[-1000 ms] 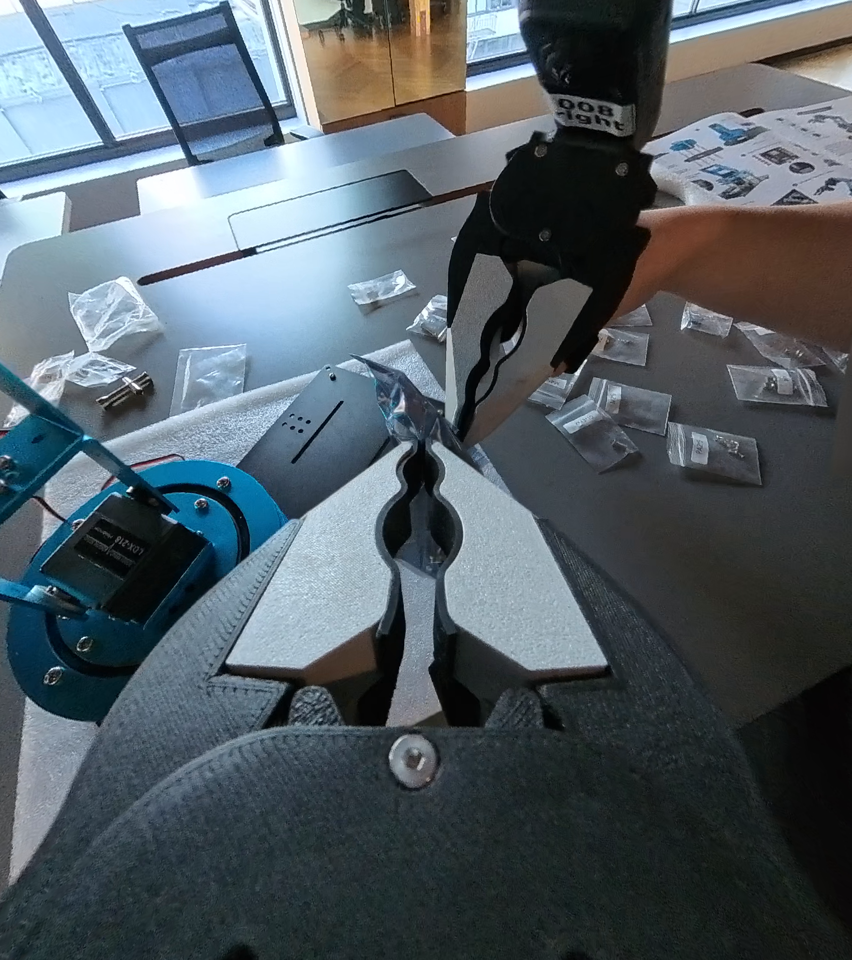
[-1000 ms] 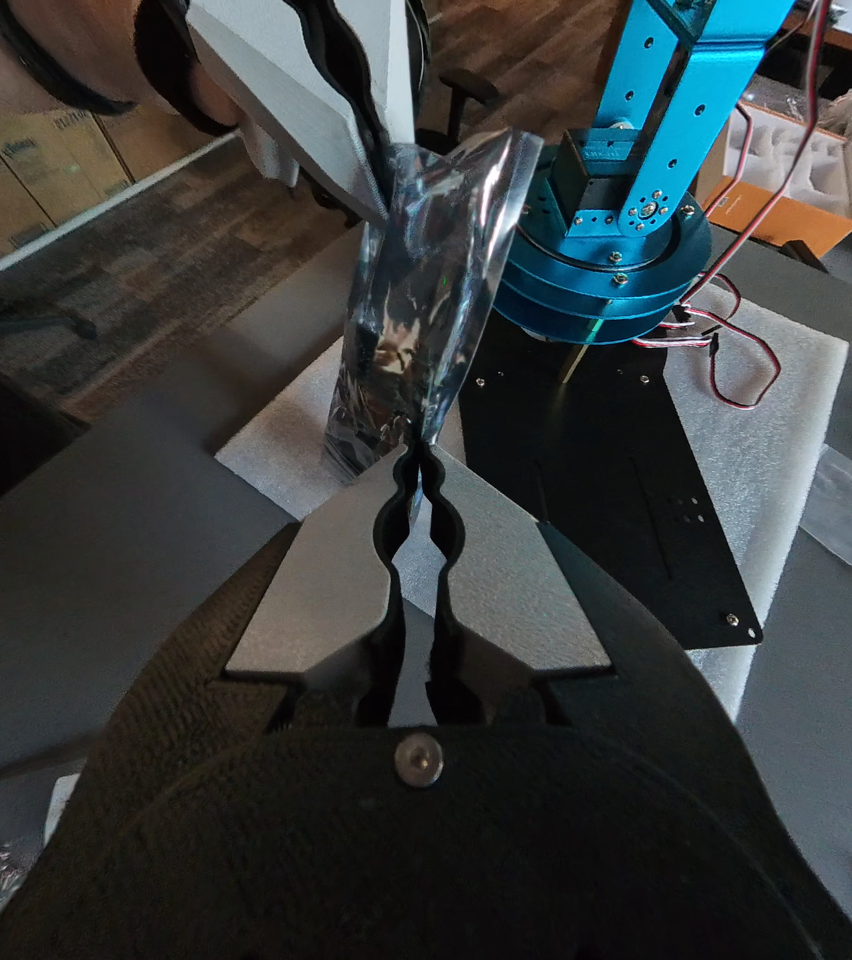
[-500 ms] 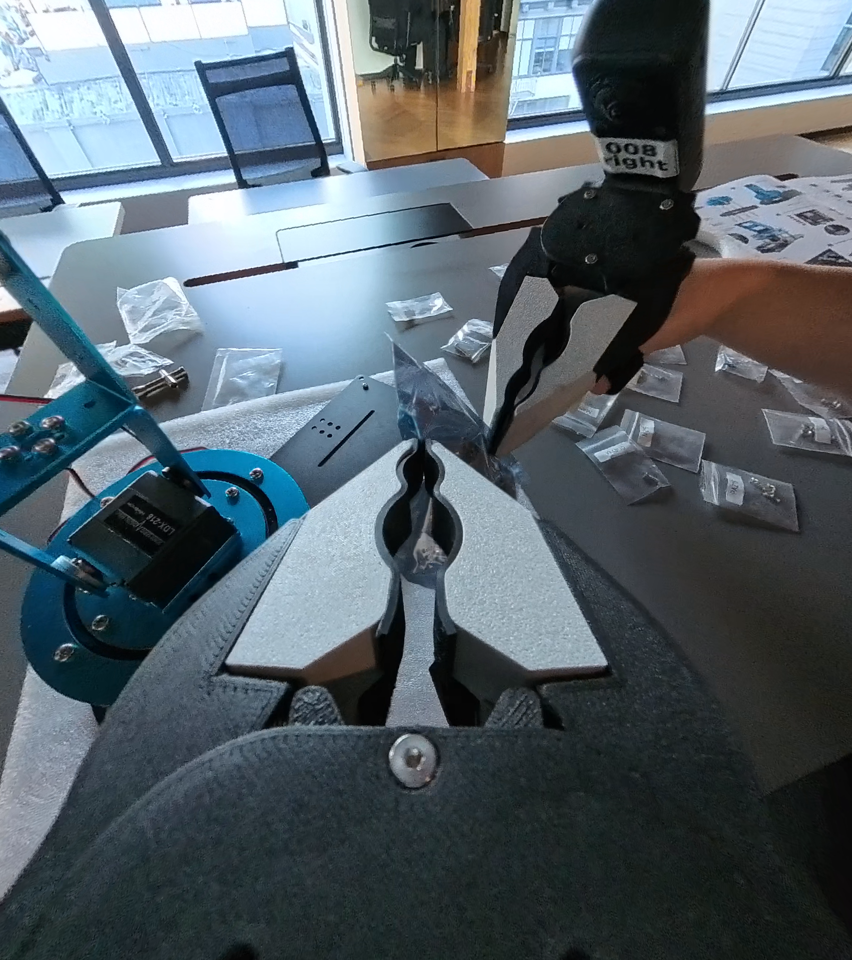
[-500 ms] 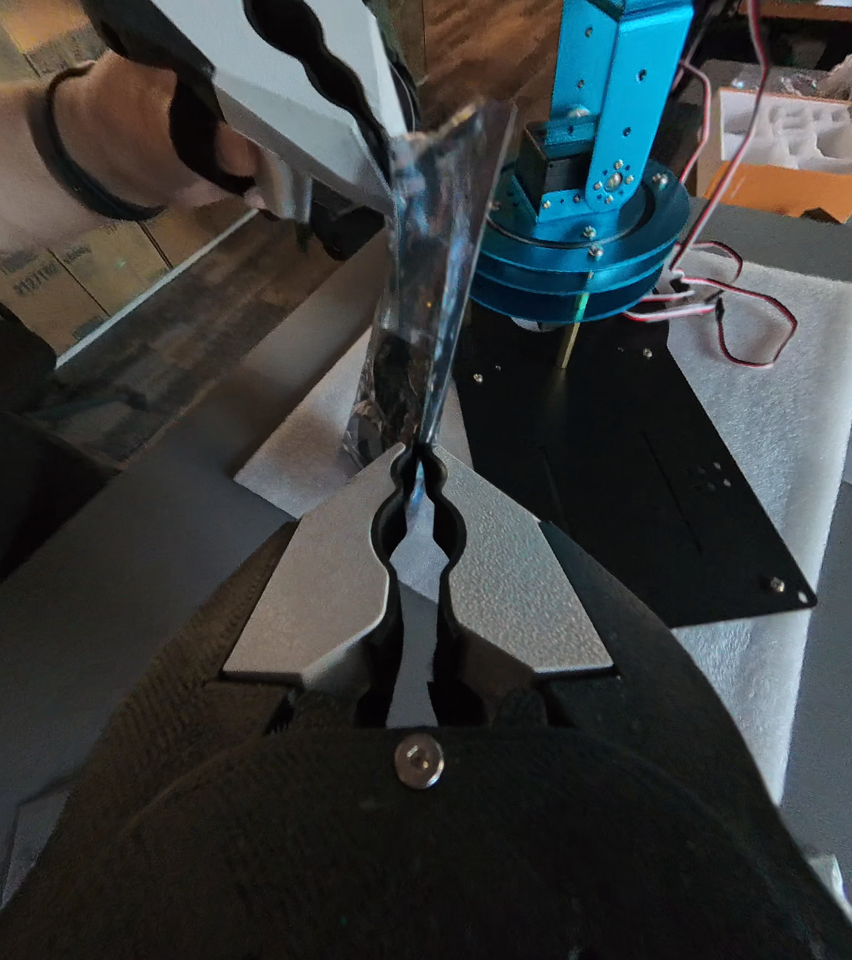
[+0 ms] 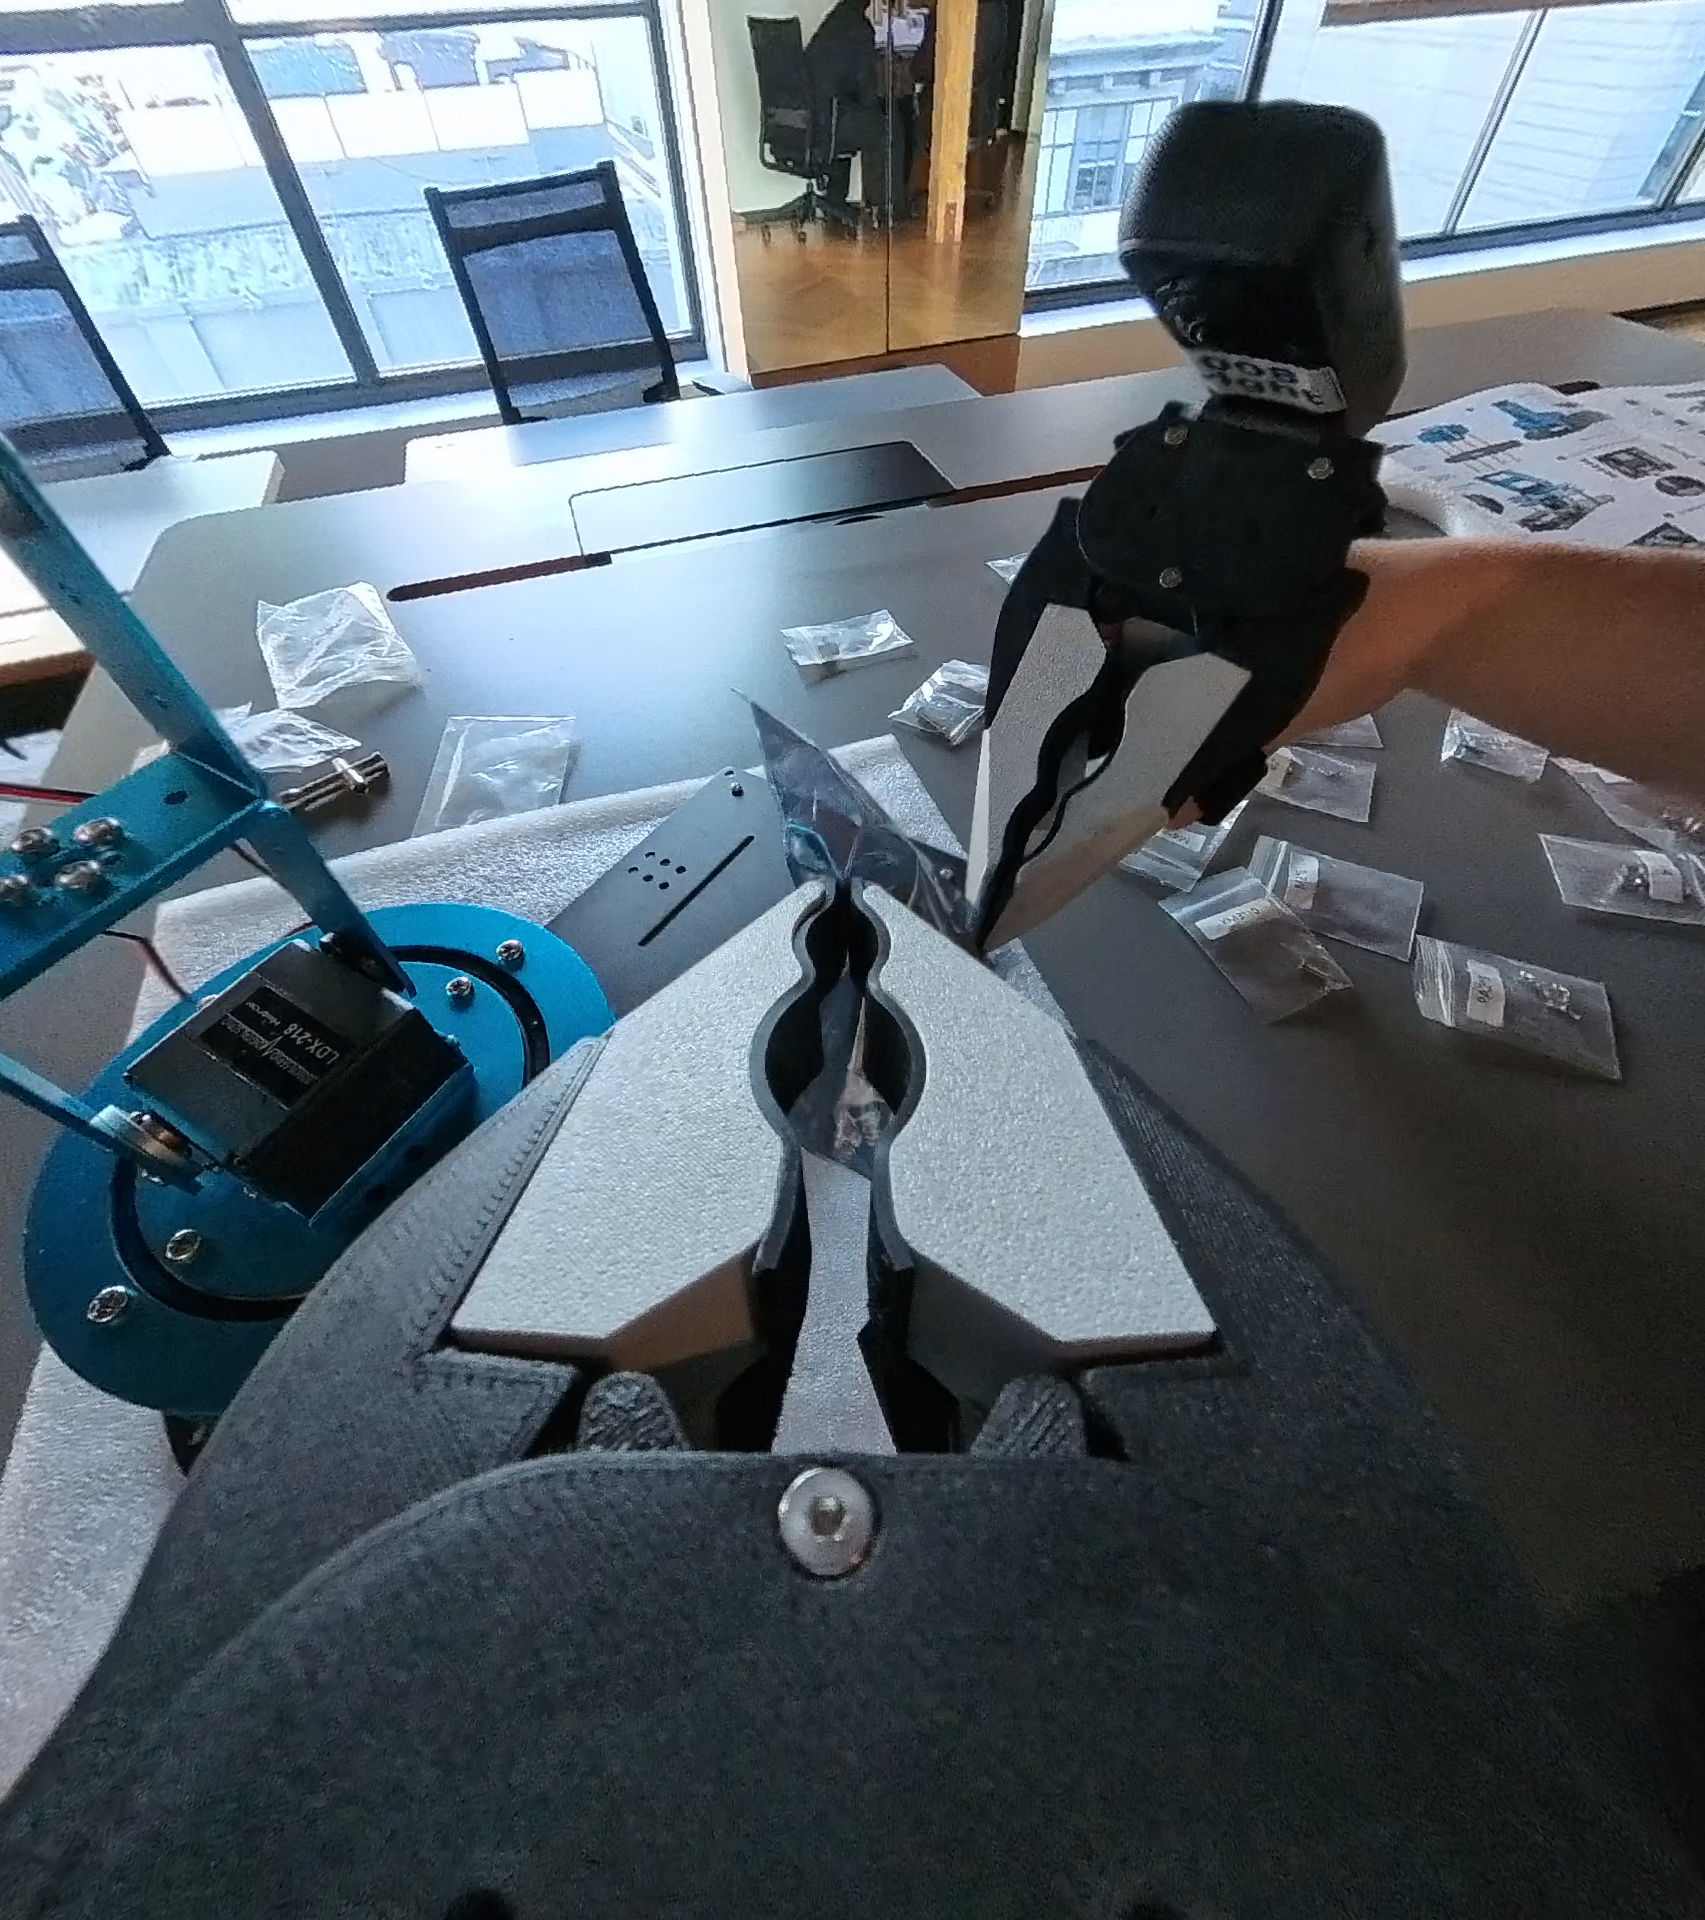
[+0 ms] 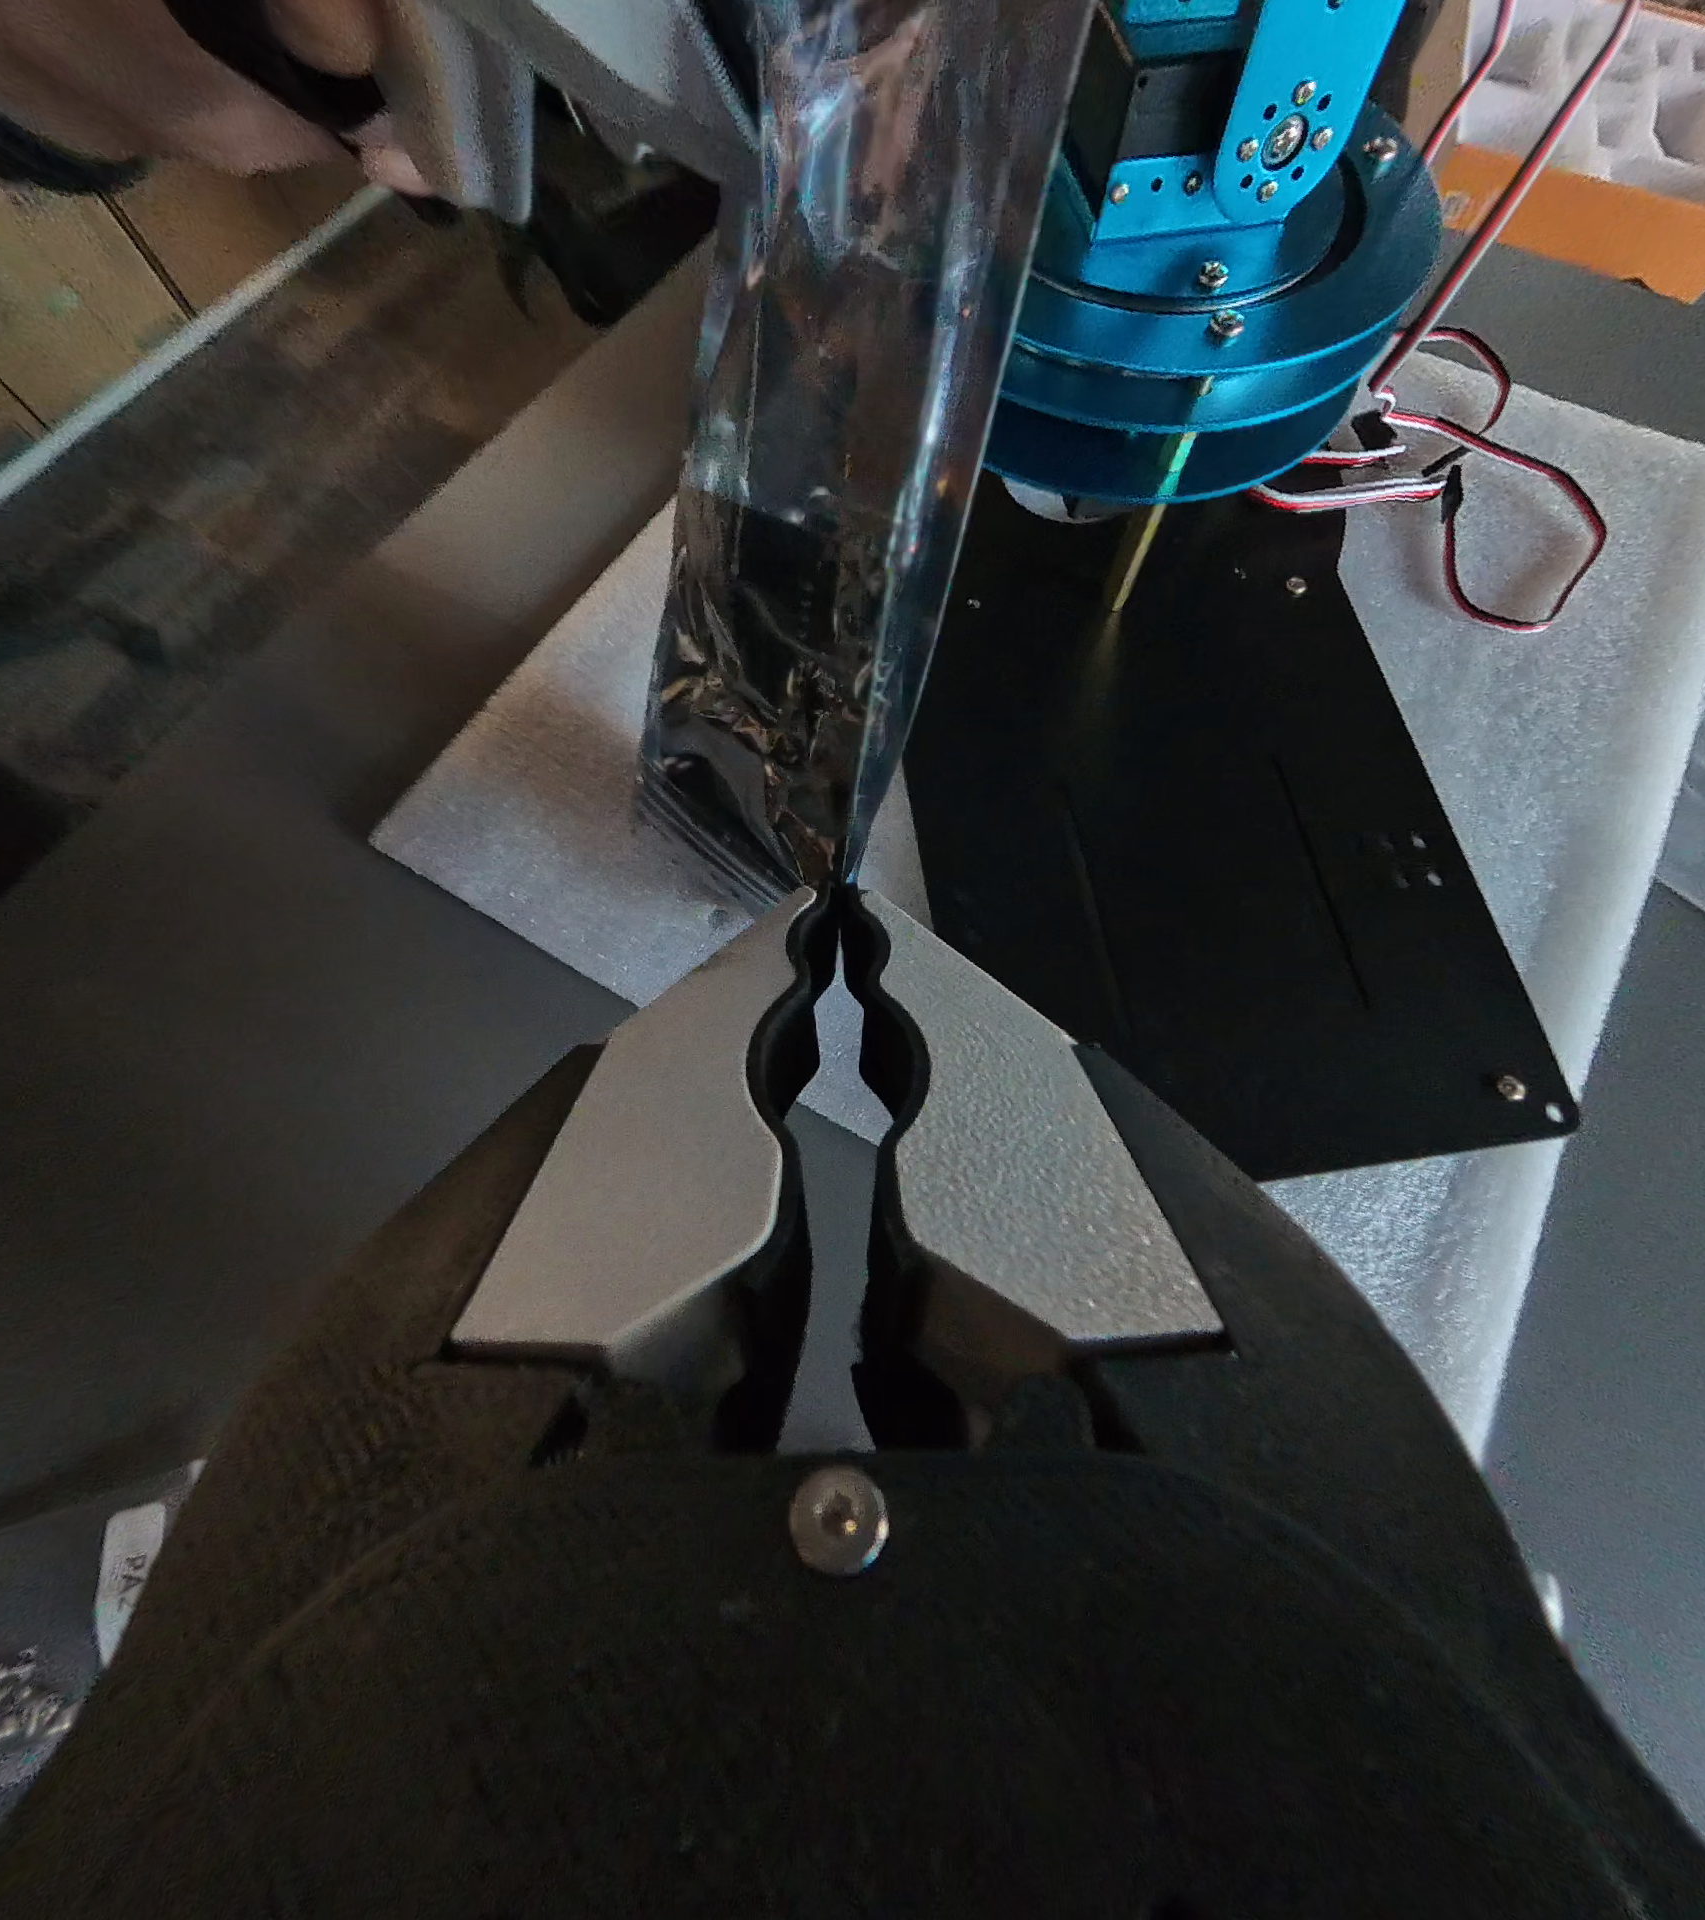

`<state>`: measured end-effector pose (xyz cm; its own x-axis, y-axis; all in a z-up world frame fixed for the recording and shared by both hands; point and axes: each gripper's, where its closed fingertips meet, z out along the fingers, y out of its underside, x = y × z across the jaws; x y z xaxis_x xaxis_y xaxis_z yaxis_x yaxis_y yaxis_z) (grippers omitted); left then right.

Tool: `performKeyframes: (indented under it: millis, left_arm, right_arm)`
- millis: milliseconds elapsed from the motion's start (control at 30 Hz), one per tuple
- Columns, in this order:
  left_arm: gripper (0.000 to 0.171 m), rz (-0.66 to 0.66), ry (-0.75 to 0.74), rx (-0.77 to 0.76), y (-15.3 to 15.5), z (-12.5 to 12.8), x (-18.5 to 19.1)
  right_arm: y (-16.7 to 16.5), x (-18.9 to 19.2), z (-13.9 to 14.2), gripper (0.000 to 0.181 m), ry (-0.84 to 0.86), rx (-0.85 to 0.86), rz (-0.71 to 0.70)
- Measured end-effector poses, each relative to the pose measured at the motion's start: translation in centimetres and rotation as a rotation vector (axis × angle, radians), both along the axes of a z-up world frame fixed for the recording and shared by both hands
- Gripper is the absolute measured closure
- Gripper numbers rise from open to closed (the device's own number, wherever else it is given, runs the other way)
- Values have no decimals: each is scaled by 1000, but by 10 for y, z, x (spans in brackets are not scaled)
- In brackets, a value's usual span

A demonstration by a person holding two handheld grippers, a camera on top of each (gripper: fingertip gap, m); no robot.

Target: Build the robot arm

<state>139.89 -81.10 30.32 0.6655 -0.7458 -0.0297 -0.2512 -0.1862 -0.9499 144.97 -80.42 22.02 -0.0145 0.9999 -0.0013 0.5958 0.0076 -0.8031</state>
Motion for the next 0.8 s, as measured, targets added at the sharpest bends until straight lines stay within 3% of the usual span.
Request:
performKeyframes:
  millis: [400, 700, 800]
  left_arm:
    - [171, 13, -92, 32, 0, 2, 9]
    - [171, -45, -116, -65, 2, -3, 5]
    - [153, -36, -132, -49, -3, 3, -2]
  right_arm:
    - [-8, -5, -9, 181, -110, 148, 43]
    - [-9, -7, -12, 181, -124, 188, 52]
    - [-10, -9, -9, 181, -96, 263, 64]
